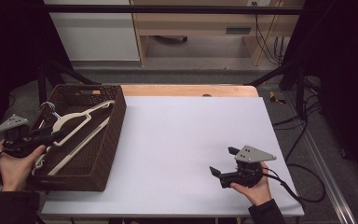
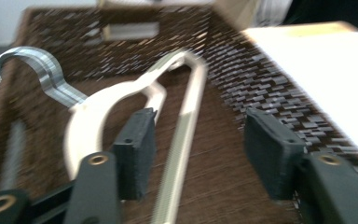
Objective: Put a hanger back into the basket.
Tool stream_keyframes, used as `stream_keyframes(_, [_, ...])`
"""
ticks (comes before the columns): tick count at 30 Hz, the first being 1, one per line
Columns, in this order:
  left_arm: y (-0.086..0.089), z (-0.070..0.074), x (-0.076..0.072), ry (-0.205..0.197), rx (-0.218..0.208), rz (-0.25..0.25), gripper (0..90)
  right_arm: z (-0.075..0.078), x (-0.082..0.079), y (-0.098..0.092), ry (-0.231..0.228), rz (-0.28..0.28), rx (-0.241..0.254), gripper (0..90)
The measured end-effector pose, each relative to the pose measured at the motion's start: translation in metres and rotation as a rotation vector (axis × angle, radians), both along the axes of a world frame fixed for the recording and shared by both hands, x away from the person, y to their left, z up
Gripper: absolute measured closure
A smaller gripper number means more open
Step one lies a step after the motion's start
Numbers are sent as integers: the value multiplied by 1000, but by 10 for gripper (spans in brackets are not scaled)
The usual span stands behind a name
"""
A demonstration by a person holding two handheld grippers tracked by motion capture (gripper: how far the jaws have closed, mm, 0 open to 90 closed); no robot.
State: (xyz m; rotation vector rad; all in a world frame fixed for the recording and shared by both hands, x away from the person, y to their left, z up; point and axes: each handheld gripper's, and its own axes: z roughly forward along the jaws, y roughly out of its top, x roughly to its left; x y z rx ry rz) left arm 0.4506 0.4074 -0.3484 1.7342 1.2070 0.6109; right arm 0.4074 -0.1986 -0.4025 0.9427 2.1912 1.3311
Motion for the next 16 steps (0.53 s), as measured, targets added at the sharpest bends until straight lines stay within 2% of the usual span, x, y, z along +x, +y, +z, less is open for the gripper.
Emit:
stream_keyframes(1, [0,0,0,0,0,0,365,0,0,0,0,0,0,66])
stream_keyframes(2, [-11,0,-8,-31,-11,-45,334,1,0,-1,-4,-2,2,65])
stream_keyframes(3, [-11,0,-8,-31,-11,-45,313,1,-1,-1,-3,-4,3,65])
stream_keyframes(4, [-24,-2,-15,-54,-23,-78,290,2,-1,-2,-7,-2,3,65])
stream_keyframes(6, [-29,-3,-18,-62,-34,-91,261,2,-1,-2,-8,-5,5,64])
stream_keyframes(8, [-45,-6,-25,-76,-49,-140,187,3,-2,-4,-17,-9,7,63])
stream_keyframes(9, [-45,-6,-25,-76,-49,-140,161,3,-2,-4,-17,-9,7,63])
stream_keyframes(10, [-56,-8,-28,-78,-27,-169,137,4,-2,-4,-21,-11,9,62])
stream_keyframes(11, [-56,-8,-28,-78,-27,-169,113,4,-2,-4,-21,-11,9,62])
stream_keyframes(13, [-69,-9,-32,-88,10,-194,82,4,-3,-5,-29,-11,12,62])
stream_keyframes(16, [-75,-9,-34,-92,17,-213,67,5,-4,-6,-33,-12,12,62])
